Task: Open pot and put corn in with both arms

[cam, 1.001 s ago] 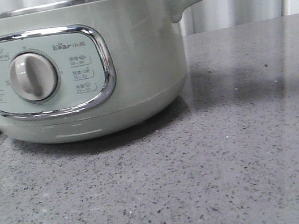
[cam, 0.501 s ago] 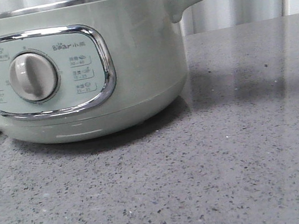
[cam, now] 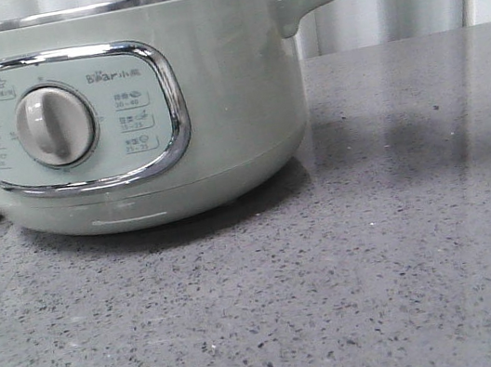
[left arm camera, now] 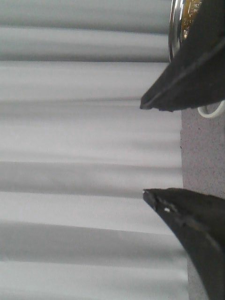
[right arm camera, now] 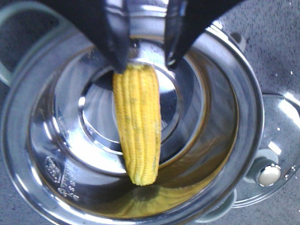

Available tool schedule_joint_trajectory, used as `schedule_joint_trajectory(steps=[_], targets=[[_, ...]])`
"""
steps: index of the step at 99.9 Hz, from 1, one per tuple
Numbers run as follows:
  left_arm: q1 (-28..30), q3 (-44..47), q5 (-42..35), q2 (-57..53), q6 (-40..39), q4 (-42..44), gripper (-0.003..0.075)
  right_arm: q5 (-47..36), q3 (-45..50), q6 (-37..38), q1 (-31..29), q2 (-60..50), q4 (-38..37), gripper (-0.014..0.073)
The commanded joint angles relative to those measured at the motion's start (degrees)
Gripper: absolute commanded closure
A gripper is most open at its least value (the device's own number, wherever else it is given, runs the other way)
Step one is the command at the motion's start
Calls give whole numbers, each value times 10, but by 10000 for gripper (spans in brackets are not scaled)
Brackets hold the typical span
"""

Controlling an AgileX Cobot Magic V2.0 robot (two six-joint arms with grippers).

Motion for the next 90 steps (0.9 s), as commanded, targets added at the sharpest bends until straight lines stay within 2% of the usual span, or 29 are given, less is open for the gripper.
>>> schedule_joint_trajectory(steps=[1, 7, 20, 30, 43, 53, 90], targets=[[-5, -21, -16, -8, -13, 0, 510, -4, -19, -5, -1, -34, -14, 629], [-5, -21, 4, -14, -13, 9, 564, 9, -12, -5, -1, -42, -18, 669], [-5, -21, 27, -32, -13, 13, 680, -17, 27, -5, -1, -72, -28, 667], [-5, -21, 53, -51, -13, 13, 742, -39, 75, -5, -1, -101, -29, 667], [-5, -21, 97, -72, -13, 13, 741, -65, 137, -5, -1, -153, -29, 667], [-5, -21, 126, -80, -13, 13, 740, -124, 200, -5, -1, -202, -29, 667], [-5, -9, 146, -145, -12, 13, 741, -323, 418, 1, -6, -399, -29, 667]])
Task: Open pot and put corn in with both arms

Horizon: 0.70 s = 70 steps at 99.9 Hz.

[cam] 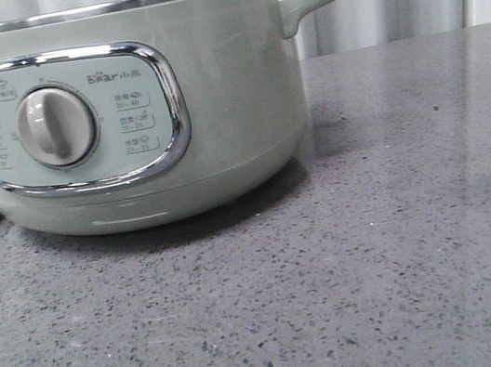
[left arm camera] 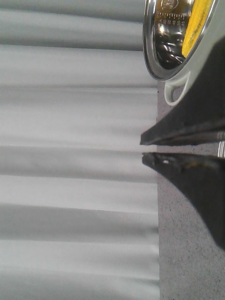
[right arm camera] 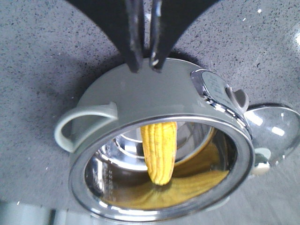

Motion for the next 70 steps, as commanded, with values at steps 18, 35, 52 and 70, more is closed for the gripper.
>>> schedule_joint_trajectory(steps=[18, 35, 52, 70], targets=[[-5, 19, -26, -47, -5, -2, 740, -182, 119, 0, -25, -126, -5, 667], [-5, 51, -3, -83, -5, -22, 740, -237, 190, 0, -63, -192, -5, 667], [-5, 78, 1, -101, -5, -22, 740, -244, 234, 0, -115, -237, -5, 667], [-5, 92, 1, -108, -5, -22, 740, -297, 260, 0, -145, -280, -5, 667]])
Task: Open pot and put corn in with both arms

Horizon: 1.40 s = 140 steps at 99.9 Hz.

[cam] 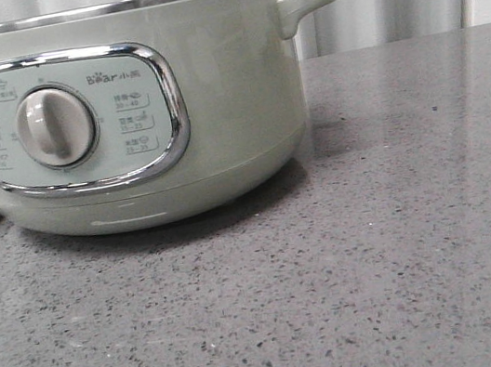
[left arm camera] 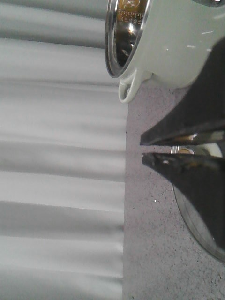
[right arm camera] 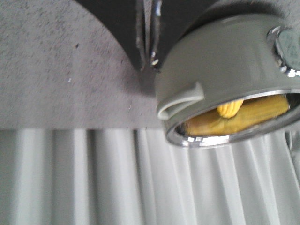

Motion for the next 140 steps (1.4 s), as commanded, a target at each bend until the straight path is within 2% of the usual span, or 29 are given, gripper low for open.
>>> schedule_joint_trajectory(steps=[1, 20, 107, 126, 134, 140], targets=[[-5, -10, -42, 1, -5, -4, 740, -82, -6, 0, -11, -14, -5, 667], [-5, -9, -32, 1, -5, -20, 741, -120, -1, 0, -11, -34, -5, 667], [-5, -9, -33, 1, -5, -20, 741, -106, -1, 0, -11, -34, -5, 667], [-5, 31, -39, -2, -4, -20, 741, -106, -1, 0, -11, -34, -5, 667], [-5, 62, -40, -15, 47, -36, 741, -106, -1, 0, -11, -34, -5, 667], [-5, 81, -48, -19, 144, -106, 741, -106, -1, 0, -11, -34, -5, 667]])
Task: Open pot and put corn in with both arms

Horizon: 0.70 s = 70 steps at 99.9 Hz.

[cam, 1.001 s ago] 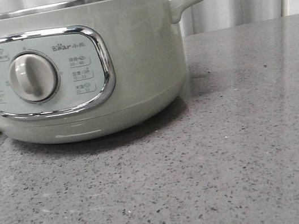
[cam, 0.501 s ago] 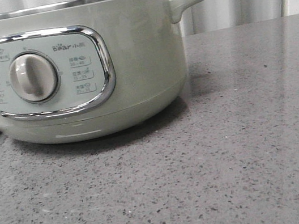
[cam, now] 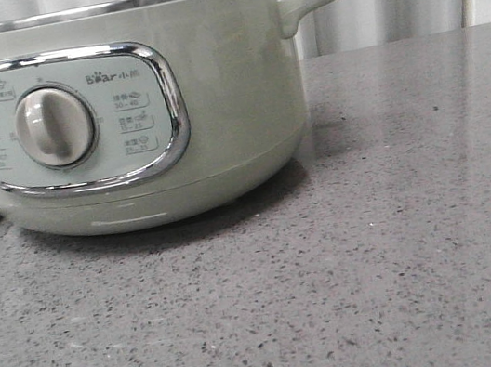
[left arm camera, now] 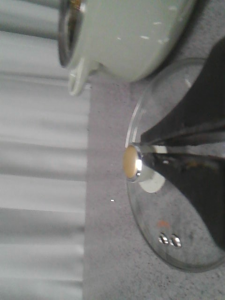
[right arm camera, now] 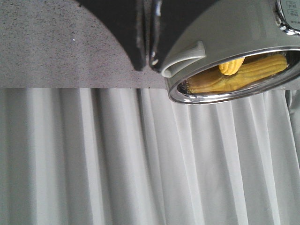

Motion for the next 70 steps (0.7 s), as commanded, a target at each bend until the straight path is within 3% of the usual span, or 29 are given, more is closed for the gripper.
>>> schedule_joint_trajectory(steps=[1, 9, 25, 52, 70], targets=[[-5, 12, -52, -19, 106, -76, 741, -43, -15, 0, -3, 4, -5, 667], [-5, 31, -52, -19, 197, -129, 741, -43, -15, 0, -3, 4, -5, 667], [-5, 33, 0, -19, 197, -121, 741, -43, -15, 0, -3, 4, -5, 667], [-5, 34, 97, -19, 111, -65, 741, -43, -15, 0, -3, 4, -5, 667], [-5, 34, 95, -19, 99, -55, 741, -43, -15, 0, -3, 4, -5, 667]])
